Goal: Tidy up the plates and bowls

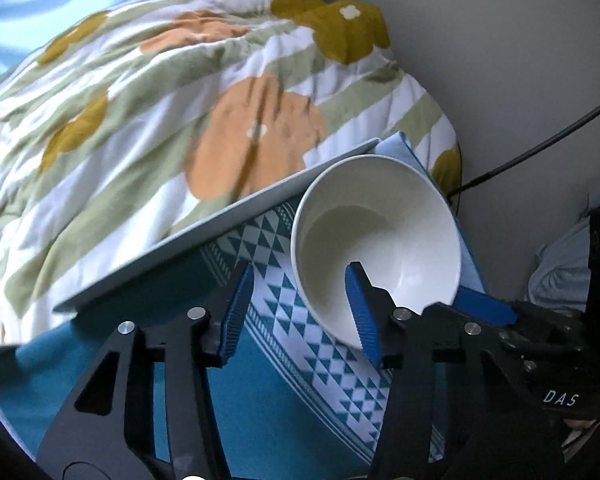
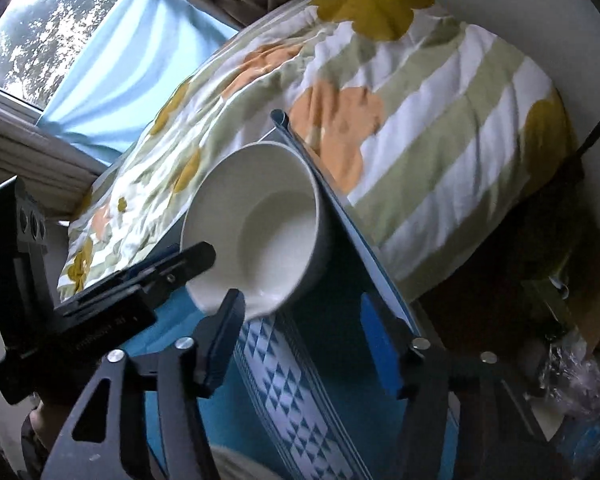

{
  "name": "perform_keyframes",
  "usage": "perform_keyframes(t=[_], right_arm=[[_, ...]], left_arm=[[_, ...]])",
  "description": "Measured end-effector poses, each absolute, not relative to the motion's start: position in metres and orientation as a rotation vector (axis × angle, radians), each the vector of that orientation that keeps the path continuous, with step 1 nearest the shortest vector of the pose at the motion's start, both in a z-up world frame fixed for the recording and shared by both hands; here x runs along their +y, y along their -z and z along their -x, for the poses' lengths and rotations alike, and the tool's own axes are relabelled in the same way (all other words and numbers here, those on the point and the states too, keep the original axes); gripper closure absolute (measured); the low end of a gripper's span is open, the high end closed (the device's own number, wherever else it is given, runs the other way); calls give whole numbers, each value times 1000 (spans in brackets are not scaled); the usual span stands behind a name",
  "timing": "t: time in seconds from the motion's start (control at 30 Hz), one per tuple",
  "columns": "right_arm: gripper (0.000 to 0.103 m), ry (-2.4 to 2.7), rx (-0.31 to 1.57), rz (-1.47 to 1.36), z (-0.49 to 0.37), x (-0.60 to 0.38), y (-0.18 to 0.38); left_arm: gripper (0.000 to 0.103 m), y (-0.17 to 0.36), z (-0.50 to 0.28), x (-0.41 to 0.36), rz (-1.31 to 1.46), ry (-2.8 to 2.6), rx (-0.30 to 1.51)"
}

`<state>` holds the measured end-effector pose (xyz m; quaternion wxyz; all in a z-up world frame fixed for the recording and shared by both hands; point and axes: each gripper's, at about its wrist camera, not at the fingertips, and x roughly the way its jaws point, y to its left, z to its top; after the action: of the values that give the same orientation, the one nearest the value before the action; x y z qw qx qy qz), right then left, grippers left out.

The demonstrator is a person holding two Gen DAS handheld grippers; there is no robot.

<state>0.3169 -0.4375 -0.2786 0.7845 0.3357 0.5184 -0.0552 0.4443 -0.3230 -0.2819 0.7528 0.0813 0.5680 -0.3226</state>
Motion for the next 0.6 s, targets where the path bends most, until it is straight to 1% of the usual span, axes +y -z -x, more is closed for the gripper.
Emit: perform_keyframes(t=[0.07,0.13,0.17,0.2,0.27,0.3,0.6], right_arm=[[55,122,1119,-740,-325,-439,283],[63,139,1119,-732,-332,-438,286],[67,151,1120,-724,-336,-438,287],[70,159,1122,-718,-338,-438,288],[78,179,1121,-702,-341,-439,290],[83,194,1125,-688,-342,-440,291],[85,189,1112,-649,-343,-439,287]], left_arm=[[69,289,-449,-327,-187,719,1252],[80,295,-454,-332,-200,726,1262],[83,297,-455,-333,-206,729,1265],[88,298,-456,-334,-208,733,1267],[92,300,-458,-335,-197,752,1269],[92,300,-458,-336,-203,752,1264],[92,289,-449,-335,-244,726,1226]])
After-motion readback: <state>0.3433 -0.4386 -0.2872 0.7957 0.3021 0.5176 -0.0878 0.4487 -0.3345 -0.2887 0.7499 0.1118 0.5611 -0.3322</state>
